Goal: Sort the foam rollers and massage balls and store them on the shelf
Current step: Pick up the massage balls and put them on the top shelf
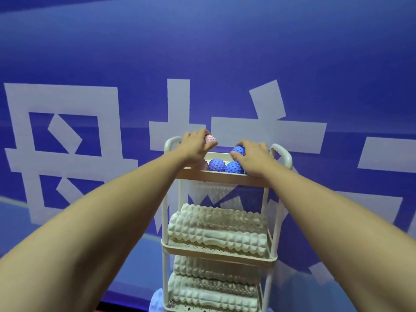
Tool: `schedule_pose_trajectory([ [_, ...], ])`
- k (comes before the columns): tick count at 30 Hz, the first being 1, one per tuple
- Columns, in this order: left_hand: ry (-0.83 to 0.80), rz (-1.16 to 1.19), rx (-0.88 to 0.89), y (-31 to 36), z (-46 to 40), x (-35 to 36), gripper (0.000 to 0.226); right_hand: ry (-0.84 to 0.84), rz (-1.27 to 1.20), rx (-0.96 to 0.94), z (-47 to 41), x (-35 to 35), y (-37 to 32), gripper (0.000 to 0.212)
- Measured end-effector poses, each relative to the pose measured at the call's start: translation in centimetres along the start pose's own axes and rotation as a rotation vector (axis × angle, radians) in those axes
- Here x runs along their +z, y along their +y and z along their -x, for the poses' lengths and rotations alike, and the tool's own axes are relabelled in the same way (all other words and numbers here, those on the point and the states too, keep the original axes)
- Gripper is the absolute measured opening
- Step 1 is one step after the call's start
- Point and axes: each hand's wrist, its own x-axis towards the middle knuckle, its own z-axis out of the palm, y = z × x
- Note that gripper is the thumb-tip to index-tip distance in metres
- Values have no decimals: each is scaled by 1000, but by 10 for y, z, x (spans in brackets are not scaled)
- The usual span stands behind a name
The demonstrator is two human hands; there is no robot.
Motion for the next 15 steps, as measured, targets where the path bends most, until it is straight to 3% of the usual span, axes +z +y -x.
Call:
schedule_pose_trajectory([
  [4, -85, 85, -75, -14, -14, 28, 38, -115, -35, 49, -3, 7, 2, 42],
  [9, -260, 118, -82, -8, -13, 27, 45, -170, -18, 44, -2, 6, 1, 50],
  [12, -210, 196, -68, -4, -6, 24, 49, -117, -61, 13, -2, 9, 4, 59],
  [15, -44, 120, -47, 2, 4, 23, 47, -3, -91, -2, 2, 9, 5, 59],
])
